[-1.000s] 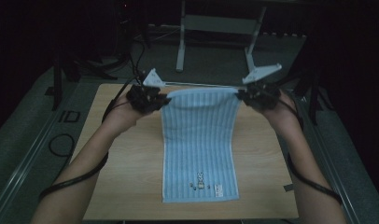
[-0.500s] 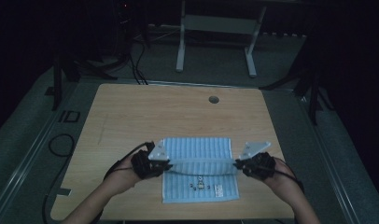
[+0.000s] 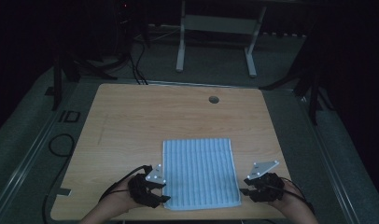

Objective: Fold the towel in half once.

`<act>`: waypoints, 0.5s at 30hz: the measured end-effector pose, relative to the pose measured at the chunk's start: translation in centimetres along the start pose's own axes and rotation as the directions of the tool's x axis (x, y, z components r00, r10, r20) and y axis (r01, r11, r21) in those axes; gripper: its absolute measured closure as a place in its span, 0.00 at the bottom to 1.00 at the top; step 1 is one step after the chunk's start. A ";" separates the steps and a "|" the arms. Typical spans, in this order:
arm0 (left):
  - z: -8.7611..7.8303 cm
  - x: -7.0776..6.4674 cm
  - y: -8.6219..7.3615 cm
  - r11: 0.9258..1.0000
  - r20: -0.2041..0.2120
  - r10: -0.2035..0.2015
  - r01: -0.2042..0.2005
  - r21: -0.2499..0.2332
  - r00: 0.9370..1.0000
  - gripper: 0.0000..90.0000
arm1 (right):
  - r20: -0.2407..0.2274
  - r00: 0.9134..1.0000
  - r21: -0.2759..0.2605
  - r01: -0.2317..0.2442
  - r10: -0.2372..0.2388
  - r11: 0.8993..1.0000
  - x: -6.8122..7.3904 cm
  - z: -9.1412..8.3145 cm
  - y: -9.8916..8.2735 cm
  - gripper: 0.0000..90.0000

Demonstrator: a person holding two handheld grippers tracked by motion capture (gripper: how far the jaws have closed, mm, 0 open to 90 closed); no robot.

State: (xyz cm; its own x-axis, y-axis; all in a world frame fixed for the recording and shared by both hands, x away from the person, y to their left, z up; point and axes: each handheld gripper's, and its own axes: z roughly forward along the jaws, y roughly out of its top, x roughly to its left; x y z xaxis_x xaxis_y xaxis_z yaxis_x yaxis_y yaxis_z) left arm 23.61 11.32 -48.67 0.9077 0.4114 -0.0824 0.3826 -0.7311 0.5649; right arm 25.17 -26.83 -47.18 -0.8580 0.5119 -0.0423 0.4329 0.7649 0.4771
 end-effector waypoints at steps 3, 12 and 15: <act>-0.2 1.5 0.5 1.000 -0.045 -0.020 0.020 0.005 0.999 0.47 | 0.004 1.000 -0.003 -0.007 0.007 1.000 -1.4 0.5 0.8 0.60; 0.7 5.0 1.3 0.999 -0.118 -0.036 0.038 0.015 0.992 0.44 | -0.005 1.000 -0.028 -0.011 0.011 1.000 -4.7 2.2 3.7 0.55; 0.9 6.5 1.5 0.998 -0.157 -0.062 0.065 0.012 0.986 0.44 | -0.003 1.000 -0.038 -0.015 0.015 0.999 -5.9 2.5 4.7 0.55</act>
State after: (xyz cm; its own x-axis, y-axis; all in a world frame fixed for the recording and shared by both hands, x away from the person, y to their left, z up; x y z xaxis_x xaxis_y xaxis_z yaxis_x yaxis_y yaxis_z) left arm 30.25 12.41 -49.06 0.8439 0.5363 0.0123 0.4429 -0.7095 0.5482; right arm 32.93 -25.29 -46.91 -0.8523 0.5220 -0.0326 0.4347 0.7417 0.5108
